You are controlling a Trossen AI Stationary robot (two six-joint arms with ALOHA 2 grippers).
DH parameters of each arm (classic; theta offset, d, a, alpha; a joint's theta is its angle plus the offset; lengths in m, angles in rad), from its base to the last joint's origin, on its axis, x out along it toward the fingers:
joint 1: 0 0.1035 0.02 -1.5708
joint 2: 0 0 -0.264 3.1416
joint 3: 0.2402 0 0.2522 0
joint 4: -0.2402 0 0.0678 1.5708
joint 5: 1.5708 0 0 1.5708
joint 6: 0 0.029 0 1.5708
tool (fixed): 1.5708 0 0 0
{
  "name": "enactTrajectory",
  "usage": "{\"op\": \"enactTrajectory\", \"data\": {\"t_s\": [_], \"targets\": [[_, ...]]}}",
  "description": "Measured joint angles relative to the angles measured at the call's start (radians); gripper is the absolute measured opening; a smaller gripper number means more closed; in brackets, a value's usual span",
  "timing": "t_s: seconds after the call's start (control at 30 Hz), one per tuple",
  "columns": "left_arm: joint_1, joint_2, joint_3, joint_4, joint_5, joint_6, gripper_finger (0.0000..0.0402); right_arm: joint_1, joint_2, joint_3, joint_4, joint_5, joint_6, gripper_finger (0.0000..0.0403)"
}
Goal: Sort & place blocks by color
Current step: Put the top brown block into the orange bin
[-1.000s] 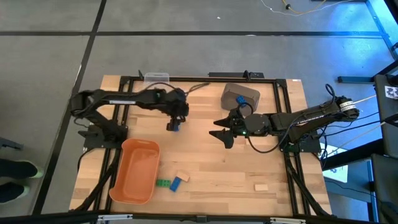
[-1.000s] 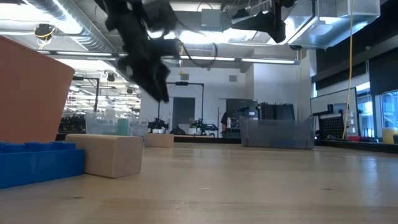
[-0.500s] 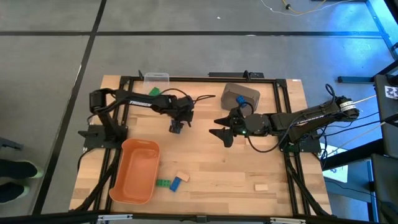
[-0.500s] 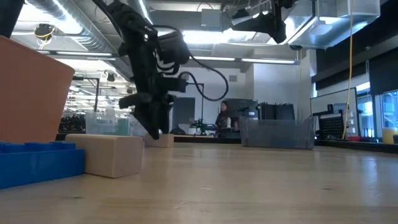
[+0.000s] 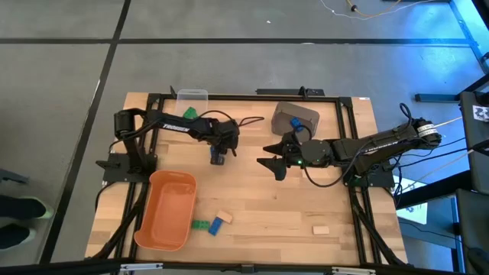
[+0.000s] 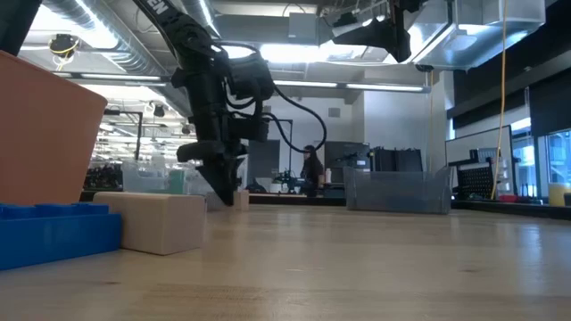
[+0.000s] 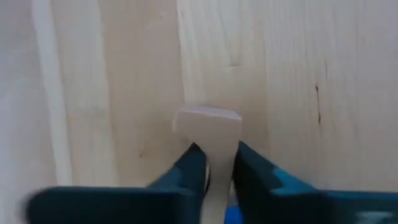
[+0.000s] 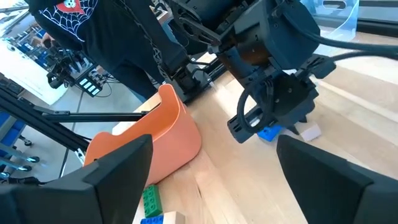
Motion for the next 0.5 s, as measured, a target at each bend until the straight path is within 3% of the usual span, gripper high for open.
{"op": "enactTrajectory", "data": {"t_s": [0.03,0.23,0.5], "targets": [[0.000,-0.006,0.000,-0.004,0.000,-0.014,0.0033,0.000,0.000,0.000,0.000,0.000,-0.002,0.0344],[0.001,-0.126,-0.001,-0.041,0.000,-0.143,0.0031,0.000,0.000,0.000,0.000,0.003,-0.022,0.0344],[0.005,-0.497,-0.001,-0.003,0.003,-0.355,0.0031,-0.005,0.000,0.000,0.017,0.015,-0.033,0.0344]]}}
